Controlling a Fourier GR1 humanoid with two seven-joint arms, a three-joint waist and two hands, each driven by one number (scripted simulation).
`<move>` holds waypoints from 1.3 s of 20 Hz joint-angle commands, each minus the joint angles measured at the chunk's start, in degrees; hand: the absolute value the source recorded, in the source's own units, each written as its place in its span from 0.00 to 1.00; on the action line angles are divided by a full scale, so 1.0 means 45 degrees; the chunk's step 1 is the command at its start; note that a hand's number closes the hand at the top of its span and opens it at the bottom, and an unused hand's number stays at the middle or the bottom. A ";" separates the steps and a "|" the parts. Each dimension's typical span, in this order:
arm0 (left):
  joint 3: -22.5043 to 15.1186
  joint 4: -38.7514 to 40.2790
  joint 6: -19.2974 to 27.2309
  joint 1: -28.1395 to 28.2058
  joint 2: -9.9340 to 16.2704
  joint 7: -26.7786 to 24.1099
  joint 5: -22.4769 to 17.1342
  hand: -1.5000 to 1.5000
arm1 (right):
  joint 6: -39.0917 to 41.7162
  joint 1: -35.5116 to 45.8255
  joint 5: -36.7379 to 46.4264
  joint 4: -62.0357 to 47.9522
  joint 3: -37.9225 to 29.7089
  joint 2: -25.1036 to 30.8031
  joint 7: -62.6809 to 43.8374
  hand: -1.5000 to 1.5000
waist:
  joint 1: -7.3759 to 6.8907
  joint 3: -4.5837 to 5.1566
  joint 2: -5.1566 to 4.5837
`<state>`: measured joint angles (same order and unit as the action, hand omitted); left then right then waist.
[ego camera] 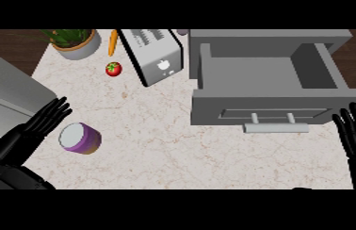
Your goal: Pick up the can, place it into the drawer and close the drawer
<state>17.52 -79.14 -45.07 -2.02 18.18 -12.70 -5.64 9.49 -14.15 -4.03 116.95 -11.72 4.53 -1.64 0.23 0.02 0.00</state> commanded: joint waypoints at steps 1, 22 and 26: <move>0.0147 0.1806 -0.0060 -0.0490 0.0464 -0.1862 0.1267 0.00 | -0.0349 0.0824 0.0356 -0.0201 0.0314 -0.0229 -0.0462 0.00 | -0.0013 0.0001 -0.0009; -0.1005 0.8227 0.1113 -0.2156 0.2064 -0.6851 0.3410 0.00 | 0.0368 0.0073 -0.0235 0.0210 -0.0342 -0.0348 -0.0077 0.00 | 0.0056 0.0004 -0.0012; -0.1249 0.9601 0.1417 -0.2846 0.1832 -0.7158 0.3486 0.00 | -0.0274 0.0526 0.0559 0.0979 0.0313 -0.0635 -0.1008 0.00 | 0.0076 0.0013 -0.0024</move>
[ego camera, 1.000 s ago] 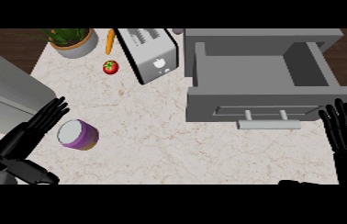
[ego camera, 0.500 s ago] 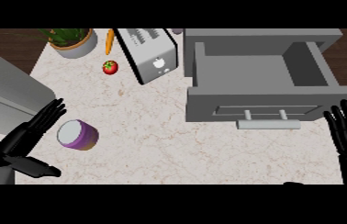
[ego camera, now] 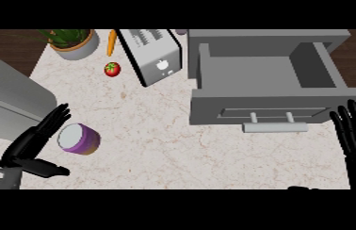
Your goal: Pick up the can, place it into the drawer and close the drawer
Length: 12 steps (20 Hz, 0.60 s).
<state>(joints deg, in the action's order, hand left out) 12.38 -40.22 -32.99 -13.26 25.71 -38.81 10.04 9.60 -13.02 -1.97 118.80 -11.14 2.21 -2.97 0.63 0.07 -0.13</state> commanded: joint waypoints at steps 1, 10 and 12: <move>-0.0103 0.1705 -0.1142 -0.0179 0.0241 -0.2158 0.0143 0.00 | -0.0459 0.0746 0.0284 0.0232 0.0153 0.0000 -0.0943 0.00 | -0.0005 0.0014 -0.0023; -0.0702 0.2817 -0.0526 -0.1002 -0.0039 -0.2631 0.0447 0.00 | 0.0261 -0.0119 -0.0309 -0.0181 -0.0414 0.0069 0.0256 0.00 | -0.0019 -0.0003 0.0010; -0.0693 0.3358 -0.0807 -0.2066 0.0390 -0.2074 0.0470 0.00 | -0.0070 0.0514 -0.0374 0.0774 -0.0105 0.0148 -0.1307 0.00 | 0.0036 0.0007 -0.0007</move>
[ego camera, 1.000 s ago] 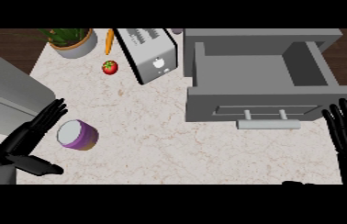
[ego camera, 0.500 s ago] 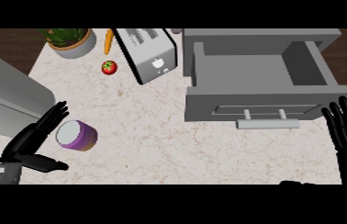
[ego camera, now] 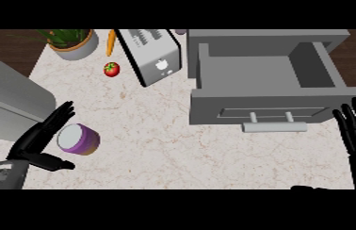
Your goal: Pick up the can, place it into the drawer and close the drawer
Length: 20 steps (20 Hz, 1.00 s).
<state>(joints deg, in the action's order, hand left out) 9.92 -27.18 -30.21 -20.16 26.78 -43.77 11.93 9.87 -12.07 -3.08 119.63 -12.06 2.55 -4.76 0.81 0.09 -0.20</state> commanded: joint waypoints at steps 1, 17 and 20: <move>-0.0114 0.0702 -0.0817 -0.0468 -0.0242 -0.1270 0.0066 0.00 | 0.0329 -0.0558 -0.0326 0.0089 -0.0338 0.0081 0.0314 0.00 | 0.0038 -0.0002 0.0008; -0.0742 0.1445 -0.0829 -0.0673 -0.0724 -0.1855 0.0143 0.00 | 0.0589 -0.1170 -0.0247 0.0531 -0.0030 -0.0404 0.0513 0.00 | -0.0024 -0.0009 0.0024; -0.0957 0.0672 -0.0213 -0.0898 -0.1250 -0.1299 0.0132 0.00 | -0.0189 -0.0737 0.0226 0.1164 0.0542 -0.0543 -0.0453 0.00 | -0.0107 -0.0016 0.0049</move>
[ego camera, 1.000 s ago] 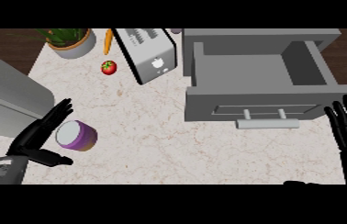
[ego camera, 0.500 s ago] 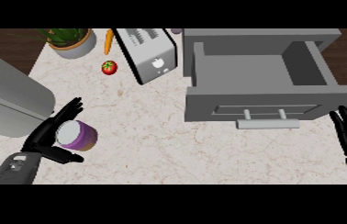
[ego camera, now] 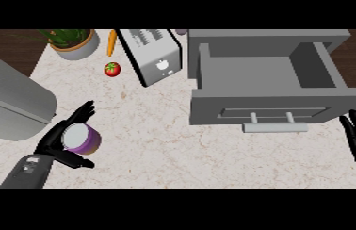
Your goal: Pick up the can, place it into the drawer and close the drawer
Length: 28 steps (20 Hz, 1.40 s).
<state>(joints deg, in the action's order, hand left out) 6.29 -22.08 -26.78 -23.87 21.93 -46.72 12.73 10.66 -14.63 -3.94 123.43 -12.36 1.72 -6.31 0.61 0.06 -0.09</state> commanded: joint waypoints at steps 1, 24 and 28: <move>-0.0121 -0.0189 -0.1177 -0.0320 -0.0366 -0.0396 -0.0151 0.00 | -0.0037 0.0269 0.0448 -0.0782 0.0029 -0.0108 0.0751 0.00 | -0.0049 -0.0009 0.0005; 0.1479 -0.3643 0.1341 0.0689 -0.2244 0.3164 -0.3459 1.00 | 0.0222 -0.0780 -0.0509 0.0606 -0.0511 -0.0313 0.0068 0.00 | -0.0338 -0.0030 0.0111; 0.2474 -0.4617 0.4338 0.0201 -0.2926 0.3948 -0.3983 1.00 | 0.0336 -0.0522 -0.0860 0.0007 -0.1067 -0.0061 0.0430 0.00 | -0.0308 -0.0041 0.0111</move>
<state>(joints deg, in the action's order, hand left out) 13.79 -39.25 -16.81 -22.59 11.87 -31.48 -2.64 12.32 -17.55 -6.81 124.40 -15.68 1.10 -4.75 -0.78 -0.11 0.38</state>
